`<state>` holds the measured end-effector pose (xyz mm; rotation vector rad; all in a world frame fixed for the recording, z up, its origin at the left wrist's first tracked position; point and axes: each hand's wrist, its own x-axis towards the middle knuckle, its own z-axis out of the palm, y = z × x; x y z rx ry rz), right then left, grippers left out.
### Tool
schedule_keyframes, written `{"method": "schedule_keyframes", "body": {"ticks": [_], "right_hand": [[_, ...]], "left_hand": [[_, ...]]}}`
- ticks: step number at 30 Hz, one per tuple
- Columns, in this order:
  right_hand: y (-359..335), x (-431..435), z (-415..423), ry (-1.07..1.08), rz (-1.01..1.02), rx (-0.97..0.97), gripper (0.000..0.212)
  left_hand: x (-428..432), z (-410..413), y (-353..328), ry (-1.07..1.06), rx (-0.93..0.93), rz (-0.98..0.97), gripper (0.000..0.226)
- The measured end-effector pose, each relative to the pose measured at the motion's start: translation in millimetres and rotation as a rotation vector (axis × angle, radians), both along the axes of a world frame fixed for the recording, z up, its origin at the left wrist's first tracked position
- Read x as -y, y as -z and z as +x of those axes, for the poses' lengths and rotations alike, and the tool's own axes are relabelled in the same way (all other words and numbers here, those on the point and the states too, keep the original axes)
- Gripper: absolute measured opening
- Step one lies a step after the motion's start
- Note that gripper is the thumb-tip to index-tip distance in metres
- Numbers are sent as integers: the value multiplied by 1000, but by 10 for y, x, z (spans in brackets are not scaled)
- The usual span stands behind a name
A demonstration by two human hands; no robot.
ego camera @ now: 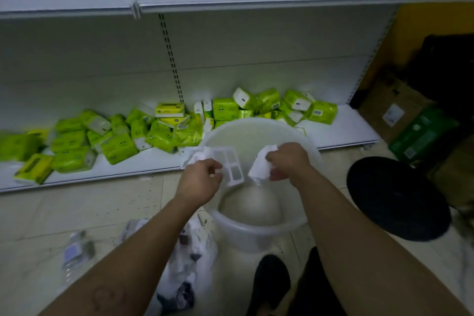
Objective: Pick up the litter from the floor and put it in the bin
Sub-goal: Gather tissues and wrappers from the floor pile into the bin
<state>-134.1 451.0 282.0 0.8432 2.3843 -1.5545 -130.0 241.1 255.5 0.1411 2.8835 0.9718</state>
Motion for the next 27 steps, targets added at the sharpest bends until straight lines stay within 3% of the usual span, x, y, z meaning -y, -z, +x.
{"method": "schedule_keyframes", "body": {"ticks": [2, 4, 9, 14, 22, 27], "right_hand": [[-30, 113, 32, -93, 1, 38, 54], [-58, 261, 102, -265, 137, 86, 76], [-149, 757, 305, -510, 316, -6, 70], [-222, 1372, 626, -706, 420, -82, 69], [-108, 2207, 1024, -1136, 584, -17, 65], [200, 2486, 1016, -1288, 680, 60, 57]], "left_hand": [[-90, 47, 76, 91, 150, -95, 43], [-47, 130, 84, 125, 158, -221, 50], [397, 479, -109, 114, 30, -333, 53], [1032, 986, -239, 60, 20, -348, 56], [1925, 1716, -107, -112, 199, -350, 58], [2202, 1790, 215, -176, 330, -332, 55]]}}
